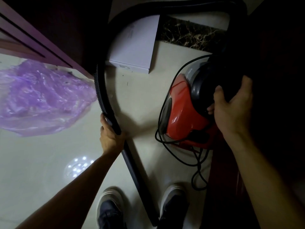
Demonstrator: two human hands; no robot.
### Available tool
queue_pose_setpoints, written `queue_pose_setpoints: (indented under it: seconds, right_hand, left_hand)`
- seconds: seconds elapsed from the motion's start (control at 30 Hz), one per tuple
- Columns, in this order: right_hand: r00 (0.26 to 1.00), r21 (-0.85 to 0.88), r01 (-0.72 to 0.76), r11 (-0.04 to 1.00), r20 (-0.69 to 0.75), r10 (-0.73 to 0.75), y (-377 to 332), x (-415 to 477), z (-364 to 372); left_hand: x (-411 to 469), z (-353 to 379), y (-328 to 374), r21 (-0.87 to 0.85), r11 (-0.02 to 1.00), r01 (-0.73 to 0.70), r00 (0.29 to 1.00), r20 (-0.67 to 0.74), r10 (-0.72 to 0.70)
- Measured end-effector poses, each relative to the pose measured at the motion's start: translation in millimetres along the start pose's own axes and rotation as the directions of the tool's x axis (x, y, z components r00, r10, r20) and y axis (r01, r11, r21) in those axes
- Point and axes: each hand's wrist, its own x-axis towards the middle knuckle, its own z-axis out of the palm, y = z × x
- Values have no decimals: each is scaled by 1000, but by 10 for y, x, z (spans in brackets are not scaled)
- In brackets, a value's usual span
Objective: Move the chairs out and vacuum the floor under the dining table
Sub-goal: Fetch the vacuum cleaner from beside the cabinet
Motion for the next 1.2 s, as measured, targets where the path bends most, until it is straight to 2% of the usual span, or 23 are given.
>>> queue_pose_setpoints:
  seconds: [0.17,0.4,0.53,0.9,1.03,1.2]
  right_hand:
    - [998,128,-57,990,26,54,-63,-114,3]
    - [986,27,17,999,165,-22,-652,-728,-251]
    - [972,-5,7,1000,236,-6,-1067,-1118,-636]
    - [978,81,18,997,206,-35,-2258,-2187,-1758]
    - [969,95,27,995,240,-49,-2533,-2524,-2174]
    - [953,83,118,990,269,-136,-2869,-2993,-2752]
  left_hand:
    - [-284,-336,202,-79,997,-12,1000,-23,10]
    - [-985,-1211,616,-5,987,-161,986,30,161]
    - [-1488,-1762,752,-31,982,-185,982,36,186]
    - [-2961,-3148,1058,-131,945,-299,952,21,304]
    - [-3626,-3455,1060,-161,937,-312,950,-27,311]
    - [-4505,-3787,998,-181,938,-297,953,-119,279]
